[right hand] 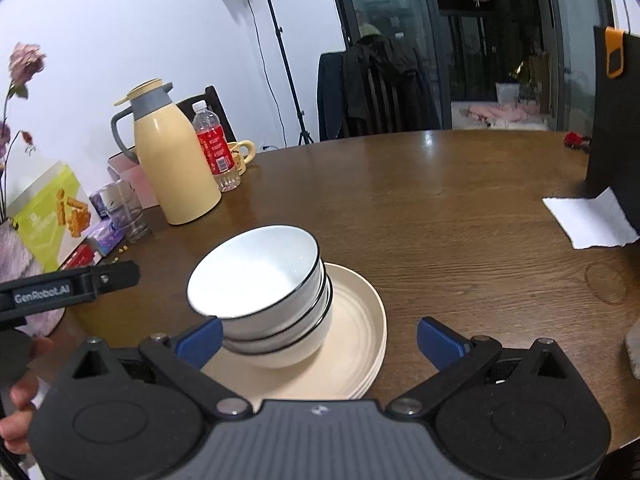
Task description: Organize plates and bowls
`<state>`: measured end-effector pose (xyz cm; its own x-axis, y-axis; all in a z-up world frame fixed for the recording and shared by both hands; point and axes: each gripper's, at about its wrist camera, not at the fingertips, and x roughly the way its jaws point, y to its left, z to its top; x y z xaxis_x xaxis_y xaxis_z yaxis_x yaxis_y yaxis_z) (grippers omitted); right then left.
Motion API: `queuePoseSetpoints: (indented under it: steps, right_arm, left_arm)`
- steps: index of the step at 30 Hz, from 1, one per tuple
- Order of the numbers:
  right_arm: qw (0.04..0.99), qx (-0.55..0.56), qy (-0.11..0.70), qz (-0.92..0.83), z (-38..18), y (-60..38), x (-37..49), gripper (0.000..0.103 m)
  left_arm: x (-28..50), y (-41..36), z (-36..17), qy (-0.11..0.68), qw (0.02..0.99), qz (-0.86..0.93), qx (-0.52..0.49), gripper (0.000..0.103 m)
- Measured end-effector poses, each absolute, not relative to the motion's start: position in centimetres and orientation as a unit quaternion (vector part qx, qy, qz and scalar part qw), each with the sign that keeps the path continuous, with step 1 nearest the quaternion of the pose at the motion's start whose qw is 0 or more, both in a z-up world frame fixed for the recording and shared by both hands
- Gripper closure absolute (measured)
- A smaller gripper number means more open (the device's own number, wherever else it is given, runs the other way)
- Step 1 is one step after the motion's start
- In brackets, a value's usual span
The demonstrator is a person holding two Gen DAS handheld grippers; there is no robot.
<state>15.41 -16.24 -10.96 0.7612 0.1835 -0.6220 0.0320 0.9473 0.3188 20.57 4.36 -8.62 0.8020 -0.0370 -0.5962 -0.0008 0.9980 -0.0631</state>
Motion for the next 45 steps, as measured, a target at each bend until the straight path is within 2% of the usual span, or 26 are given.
queuePoseSetpoints:
  steps: [24, 45]
  right_arm:
    - [0.946, 0.123, 0.300, 0.025, -8.2, -10.8, -3.1, 0.000]
    - [0.952, 0.119, 0.279, 0.027, -7.1, -9.4, -8.1, 0.000]
  left_arm:
    - [1.4, 8.4, -7.6, 0.307, 0.952, -0.014, 0.004, 0.000]
    - [-3.5, 9.4, -6.9, 0.292, 0.956, -0.017, -0.007, 0.000]
